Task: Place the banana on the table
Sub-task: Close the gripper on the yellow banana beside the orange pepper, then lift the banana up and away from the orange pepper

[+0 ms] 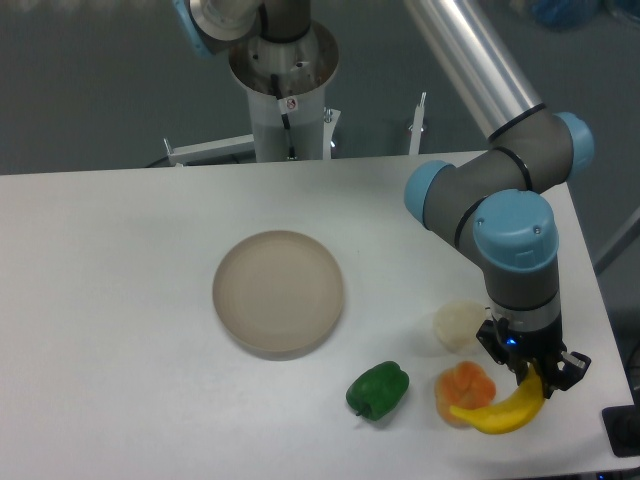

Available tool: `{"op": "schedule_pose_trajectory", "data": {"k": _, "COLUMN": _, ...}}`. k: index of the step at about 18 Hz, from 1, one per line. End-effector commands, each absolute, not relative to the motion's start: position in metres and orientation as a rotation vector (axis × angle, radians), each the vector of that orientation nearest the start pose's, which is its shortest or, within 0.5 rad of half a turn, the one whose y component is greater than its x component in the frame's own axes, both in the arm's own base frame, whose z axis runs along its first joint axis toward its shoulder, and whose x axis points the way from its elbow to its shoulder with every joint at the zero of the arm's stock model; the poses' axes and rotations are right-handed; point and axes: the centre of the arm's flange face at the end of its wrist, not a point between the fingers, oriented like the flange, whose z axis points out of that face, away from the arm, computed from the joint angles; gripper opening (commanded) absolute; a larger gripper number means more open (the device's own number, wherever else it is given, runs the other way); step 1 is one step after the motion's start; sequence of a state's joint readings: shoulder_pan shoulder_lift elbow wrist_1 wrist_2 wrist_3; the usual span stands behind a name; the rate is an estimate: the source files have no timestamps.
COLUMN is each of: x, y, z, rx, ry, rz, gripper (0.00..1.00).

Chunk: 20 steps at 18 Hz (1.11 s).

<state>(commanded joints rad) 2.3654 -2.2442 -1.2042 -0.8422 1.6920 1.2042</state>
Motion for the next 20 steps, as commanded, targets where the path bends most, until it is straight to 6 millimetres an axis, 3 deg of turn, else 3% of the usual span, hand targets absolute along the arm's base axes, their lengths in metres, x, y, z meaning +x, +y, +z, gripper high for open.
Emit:
{"op": "schedule_pose_trajectory", "data": {"k": 6, "x": -0.461, "y": 0.619, "z": 0.334, "rx": -2.891, "ry": 0.559, "rz": 0.625, "gripper": 0.38}}
{"op": "schedule_pose_trajectory", "data": {"k": 12, "x": -0.448, "y": 0.598, "z": 0.367, "rx": -2.879, "ry": 0.551, "rz": 0.635, "gripper": 0.38}}
{"op": "schedule_pose_trajectory", "data": {"k": 16, "x": -0.436, "y": 0.560, "z": 0.392, "rx": -2.911, "ry": 0.546, "rz": 0.607, "gripper": 0.38}}
{"op": "schedule_pose_trajectory", "data": {"k": 18, "x": -0.426, "y": 0.542, "z": 0.396, "rx": -2.935, "ry": 0.602, "rz": 0.586, "gripper": 0.38}}
{"op": "schedule_pose_trajectory", "data": {"k": 20, "x": -0.421, "y": 0.525, "z": 0.385, "rx": -2.953, "ry": 0.648, "rz": 0.548, "gripper": 0.38}}
